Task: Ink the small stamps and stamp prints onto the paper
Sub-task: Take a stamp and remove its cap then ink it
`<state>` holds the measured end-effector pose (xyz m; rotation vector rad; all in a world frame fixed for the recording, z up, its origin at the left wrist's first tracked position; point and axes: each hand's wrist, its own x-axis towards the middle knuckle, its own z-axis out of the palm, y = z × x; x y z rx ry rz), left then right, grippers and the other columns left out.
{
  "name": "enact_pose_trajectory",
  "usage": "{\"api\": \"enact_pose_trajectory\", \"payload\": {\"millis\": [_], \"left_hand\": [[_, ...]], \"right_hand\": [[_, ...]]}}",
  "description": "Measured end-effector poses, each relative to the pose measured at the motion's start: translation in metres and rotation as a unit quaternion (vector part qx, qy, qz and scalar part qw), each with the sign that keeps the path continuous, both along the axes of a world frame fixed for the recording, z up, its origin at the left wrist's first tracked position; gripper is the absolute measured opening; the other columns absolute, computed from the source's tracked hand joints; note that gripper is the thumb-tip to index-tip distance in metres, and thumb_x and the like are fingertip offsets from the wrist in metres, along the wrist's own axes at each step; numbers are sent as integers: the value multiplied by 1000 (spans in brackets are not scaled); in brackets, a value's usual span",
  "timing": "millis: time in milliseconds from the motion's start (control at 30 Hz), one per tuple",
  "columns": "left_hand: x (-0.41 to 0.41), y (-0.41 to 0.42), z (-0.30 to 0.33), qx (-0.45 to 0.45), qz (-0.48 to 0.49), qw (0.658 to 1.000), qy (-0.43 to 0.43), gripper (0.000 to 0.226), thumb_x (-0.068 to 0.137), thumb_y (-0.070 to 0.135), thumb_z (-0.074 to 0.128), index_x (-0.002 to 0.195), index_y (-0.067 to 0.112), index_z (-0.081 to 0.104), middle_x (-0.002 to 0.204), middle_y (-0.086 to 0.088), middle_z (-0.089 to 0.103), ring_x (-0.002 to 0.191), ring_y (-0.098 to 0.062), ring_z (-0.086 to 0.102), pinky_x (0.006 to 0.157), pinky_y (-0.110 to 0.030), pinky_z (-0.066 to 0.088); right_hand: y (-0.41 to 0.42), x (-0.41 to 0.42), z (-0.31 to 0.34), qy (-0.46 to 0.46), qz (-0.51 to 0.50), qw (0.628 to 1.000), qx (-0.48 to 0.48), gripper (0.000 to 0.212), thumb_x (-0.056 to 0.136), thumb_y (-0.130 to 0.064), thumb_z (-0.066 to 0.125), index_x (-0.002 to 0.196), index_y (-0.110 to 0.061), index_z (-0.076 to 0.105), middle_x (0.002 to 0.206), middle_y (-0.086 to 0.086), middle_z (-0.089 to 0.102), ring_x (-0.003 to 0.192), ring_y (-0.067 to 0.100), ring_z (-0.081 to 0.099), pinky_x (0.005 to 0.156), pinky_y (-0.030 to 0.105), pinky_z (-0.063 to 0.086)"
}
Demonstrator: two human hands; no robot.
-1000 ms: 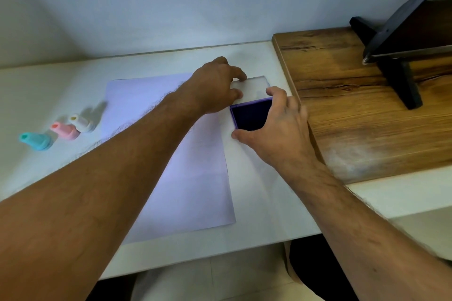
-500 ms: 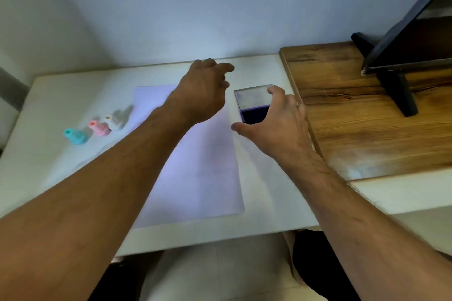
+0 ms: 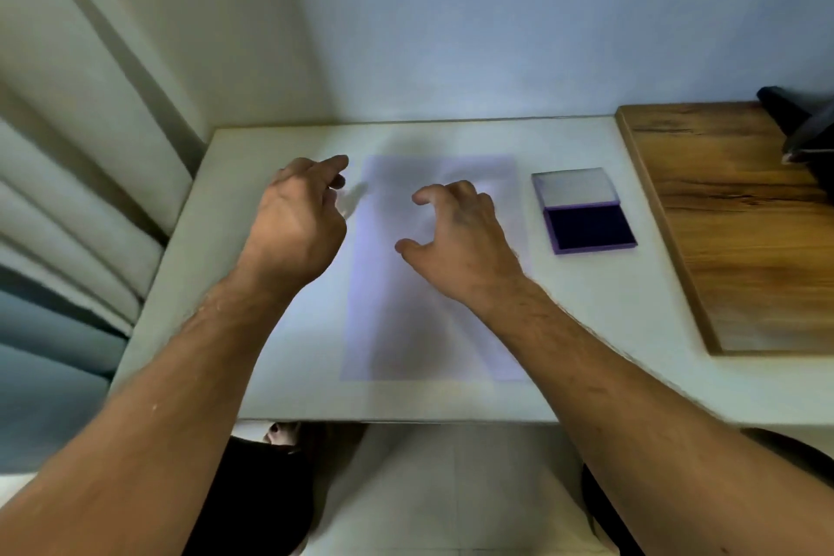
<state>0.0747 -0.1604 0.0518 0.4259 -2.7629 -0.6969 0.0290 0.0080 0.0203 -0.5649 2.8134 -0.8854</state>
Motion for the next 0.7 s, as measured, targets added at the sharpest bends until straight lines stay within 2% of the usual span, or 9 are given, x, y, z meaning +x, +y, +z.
{"api": "enact_pose_trajectory", "payload": {"millis": [167,267,400,533,700], "left_hand": [[7,-29,9,59,66,996,-5,52,84,-4,52,135,5,54,123,-13,58,115,-28,52,90,-21,34],[5,-41,10,93,83,992,-14,56,83,-3,55,138,7,52,126,-10,58,117,-24,52,90,-19,33],[-4,-46,3,107,73,991,-28,59,82,-5,55,139,9,52,129,-8,58,120,-24,51,89,-18,34],[-11,-51,-3,119,69,990,-31,64,79,-8,51,140,12,51,128,-4,57,121,-21,51,88,-19,36],[-16,-58,1,125,70,990,-19,70,73,-11,51,140,12,51,126,-4,57,120,-22,50,89,-21,38]], "right_hand": [[-10,11,-8,-12,46,999,6,47,87,-36,63,131,-25,52,132,2,49,127,21,40,97,42,46],[-25,14,-12,0,47,999,0,43,88,-31,63,130,-23,56,127,4,55,123,23,47,100,38,44],[-61,-1,-12,30,37,999,-2,44,89,-28,60,132,-21,54,123,4,63,115,24,57,96,32,46],[-94,-16,-13,26,34,999,-1,49,92,-44,55,136,-24,49,122,3,64,111,23,59,88,34,50],[-105,-30,-20,36,47,998,37,33,90,-41,56,119,-26,63,110,3,66,99,25,63,81,37,54]]}}
